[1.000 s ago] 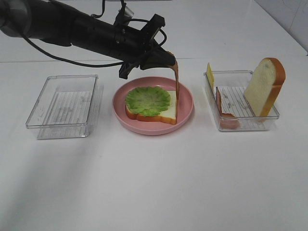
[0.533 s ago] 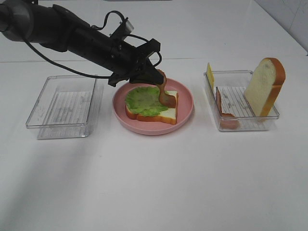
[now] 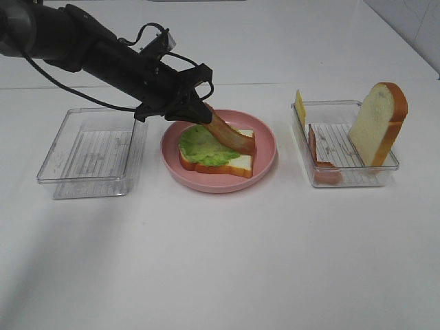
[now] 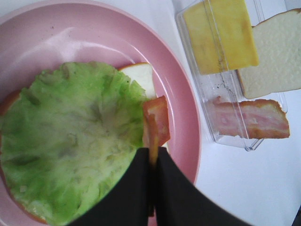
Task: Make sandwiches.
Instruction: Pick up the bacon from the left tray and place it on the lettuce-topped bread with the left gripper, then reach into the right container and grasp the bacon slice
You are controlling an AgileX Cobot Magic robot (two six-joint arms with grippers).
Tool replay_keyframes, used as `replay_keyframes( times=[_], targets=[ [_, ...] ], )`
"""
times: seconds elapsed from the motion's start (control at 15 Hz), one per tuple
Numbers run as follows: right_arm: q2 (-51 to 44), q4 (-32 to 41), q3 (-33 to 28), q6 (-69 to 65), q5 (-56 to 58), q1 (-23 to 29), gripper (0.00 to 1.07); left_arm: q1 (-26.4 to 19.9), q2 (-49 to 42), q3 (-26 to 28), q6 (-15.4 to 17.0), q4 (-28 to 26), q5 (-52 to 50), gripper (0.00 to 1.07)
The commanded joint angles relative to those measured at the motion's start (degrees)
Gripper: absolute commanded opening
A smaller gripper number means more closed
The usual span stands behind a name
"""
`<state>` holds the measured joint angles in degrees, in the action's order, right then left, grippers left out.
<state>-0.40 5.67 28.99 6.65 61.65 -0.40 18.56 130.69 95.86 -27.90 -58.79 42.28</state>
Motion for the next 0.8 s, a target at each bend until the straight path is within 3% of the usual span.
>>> replay_keyframes(
  times=[0.07, 0.2, 0.27, 0.47, 0.6, 0.73, 0.8],
  targets=[
    [-0.6, 0.1, -0.1, -0.3, -0.7, -0.1, 0.76, 0.1, -0.1, 0.3, 0.7, 0.9, 0.0, 0.14],
    [-0.6, 0.1, -0.1, -0.3, -0.7, -0.1, 0.76, 0.1, -0.3, 0.3, 0.7, 2.6, -0.6, 0.28],
    [-0.6, 0.1, -0.1, -0.3, -0.7, -0.1, 0.76, 0.1, -0.7, 0.3, 1.9, 4.6, -1.0, 0.44],
    [-0.6, 0.1, -0.1, -0.3, -0.7, -0.1, 0.76, 0.1, -2.2, 0.3, 5.4, 11.2, -1.5, 0.66],
    [-0.6, 0.1, -0.1, -0.3, -0.7, -0.1, 0.76, 0.1, -4.6, 0.3, 9.5, 19.9, -1.0, 0.73],
    [-0.6, 0.1, -0.1, -0.3, -0.7, -0.1, 0.76, 0.1, -8.3, 0.3, 16.0, 29.0, -0.9, 0.73],
    [-0.6, 0.1, -0.1, -0.3, -0.7, -0.1, 0.76, 0.1, -8.3, 0.3, 16.0, 29.0, -0.9, 0.73]
  ],
)
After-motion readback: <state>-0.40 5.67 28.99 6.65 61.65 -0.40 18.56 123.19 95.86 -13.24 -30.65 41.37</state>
